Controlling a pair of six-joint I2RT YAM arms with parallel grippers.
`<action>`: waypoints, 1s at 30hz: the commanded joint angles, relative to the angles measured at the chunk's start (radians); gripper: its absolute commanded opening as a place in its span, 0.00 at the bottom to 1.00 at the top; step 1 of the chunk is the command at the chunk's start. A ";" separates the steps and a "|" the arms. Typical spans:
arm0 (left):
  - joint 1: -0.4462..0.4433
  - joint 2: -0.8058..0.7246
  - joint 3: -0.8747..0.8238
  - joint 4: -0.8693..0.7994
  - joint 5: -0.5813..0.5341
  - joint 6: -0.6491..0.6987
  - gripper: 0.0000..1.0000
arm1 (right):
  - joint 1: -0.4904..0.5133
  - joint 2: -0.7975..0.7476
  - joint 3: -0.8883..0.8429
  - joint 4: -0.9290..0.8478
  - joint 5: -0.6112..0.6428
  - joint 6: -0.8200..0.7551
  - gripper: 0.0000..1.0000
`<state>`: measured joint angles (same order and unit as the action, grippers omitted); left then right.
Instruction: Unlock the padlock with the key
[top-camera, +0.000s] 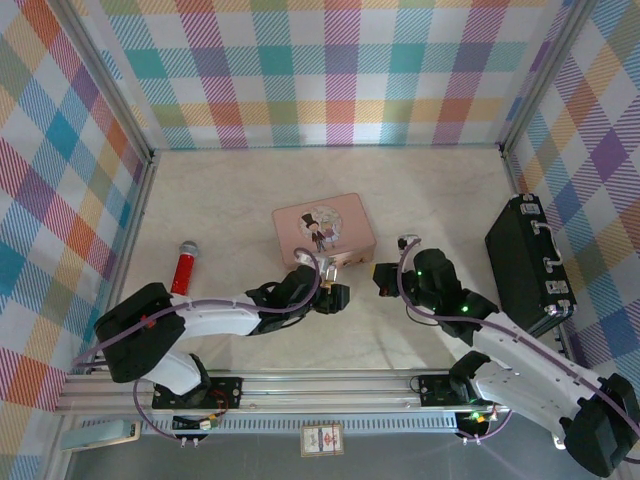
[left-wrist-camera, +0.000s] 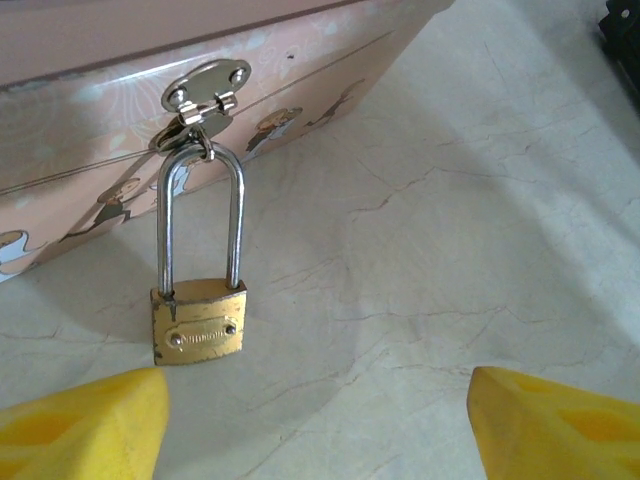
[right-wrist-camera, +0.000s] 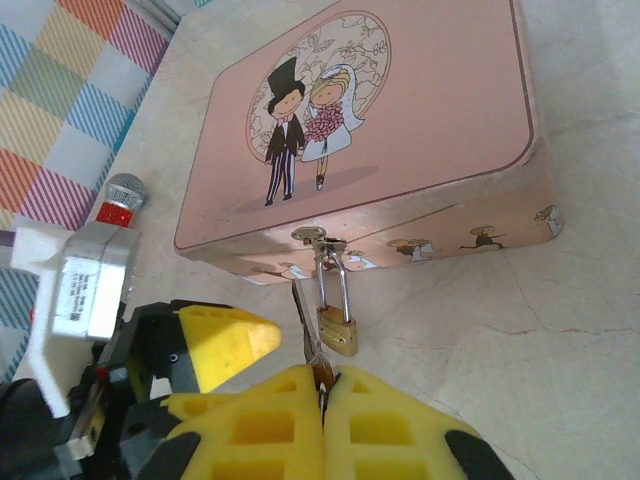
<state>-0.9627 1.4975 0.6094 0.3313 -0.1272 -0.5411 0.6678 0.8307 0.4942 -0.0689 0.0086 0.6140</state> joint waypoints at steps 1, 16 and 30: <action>0.036 0.038 -0.022 0.114 0.036 0.024 0.70 | -0.002 -0.013 -0.023 0.003 0.023 0.010 0.00; 0.092 0.166 0.069 0.039 0.023 0.058 0.61 | -0.002 -0.025 -0.043 0.012 0.012 0.028 0.00; 0.092 0.243 0.119 0.052 0.018 0.031 0.48 | -0.002 -0.045 -0.043 -0.006 0.033 0.031 0.00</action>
<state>-0.8761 1.7199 0.7040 0.3878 -0.1055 -0.5037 0.6678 0.7956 0.4568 -0.0765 0.0242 0.6296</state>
